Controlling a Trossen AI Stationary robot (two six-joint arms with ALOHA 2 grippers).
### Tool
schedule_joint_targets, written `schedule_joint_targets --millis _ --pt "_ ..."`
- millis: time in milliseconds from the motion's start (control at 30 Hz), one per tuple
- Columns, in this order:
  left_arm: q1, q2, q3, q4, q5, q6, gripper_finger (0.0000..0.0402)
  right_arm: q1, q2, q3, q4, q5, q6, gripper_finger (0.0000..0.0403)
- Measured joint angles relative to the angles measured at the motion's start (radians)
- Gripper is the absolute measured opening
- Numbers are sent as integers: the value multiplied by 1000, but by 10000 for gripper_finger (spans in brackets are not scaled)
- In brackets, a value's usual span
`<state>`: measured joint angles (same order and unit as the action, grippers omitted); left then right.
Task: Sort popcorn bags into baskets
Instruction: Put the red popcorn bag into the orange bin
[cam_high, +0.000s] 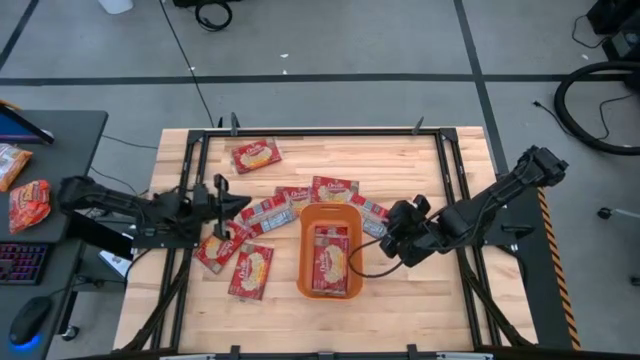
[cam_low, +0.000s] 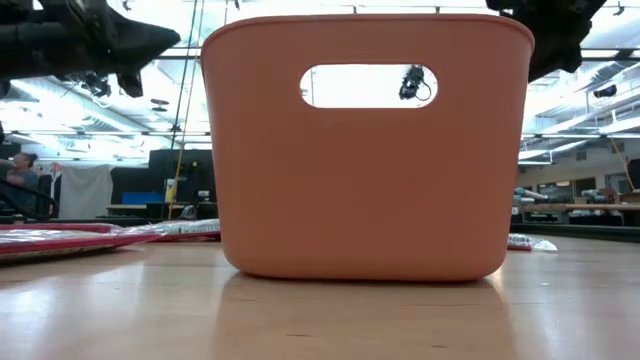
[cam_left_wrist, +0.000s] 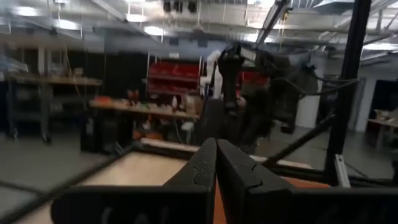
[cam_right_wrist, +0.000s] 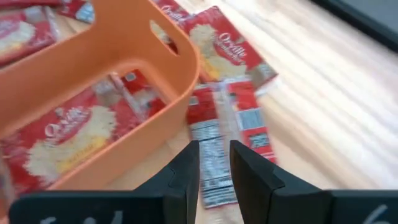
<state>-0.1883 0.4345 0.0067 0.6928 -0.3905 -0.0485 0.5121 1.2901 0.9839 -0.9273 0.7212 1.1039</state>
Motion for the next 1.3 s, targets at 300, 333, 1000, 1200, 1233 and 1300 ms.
schedule_joint_targets --millis 300,333,1000,1200,1233,1300 --pt "-1 170 10 -72 -27 -103 75 2 -154 -110 31 96 -145 93" --pt "-1 185 24 -99 -43 -111 86 2 -176 -125 33 111 -160 93" --pt "-2 644 426 -707 -180 -270 206 -64 -309 -526 1134 246 -1041 93" --pt "-8 807 487 -752 -98 -388 237 -70 -309 -559 1249 123 -1099 93" --pt "-15 836 507 -777 -98 -398 236 -70 -306 -562 1249 116 -1091 93" --pt "-36 896 551 -829 -109 -411 231 -68 -292 -565 1248 102 -1074 93"
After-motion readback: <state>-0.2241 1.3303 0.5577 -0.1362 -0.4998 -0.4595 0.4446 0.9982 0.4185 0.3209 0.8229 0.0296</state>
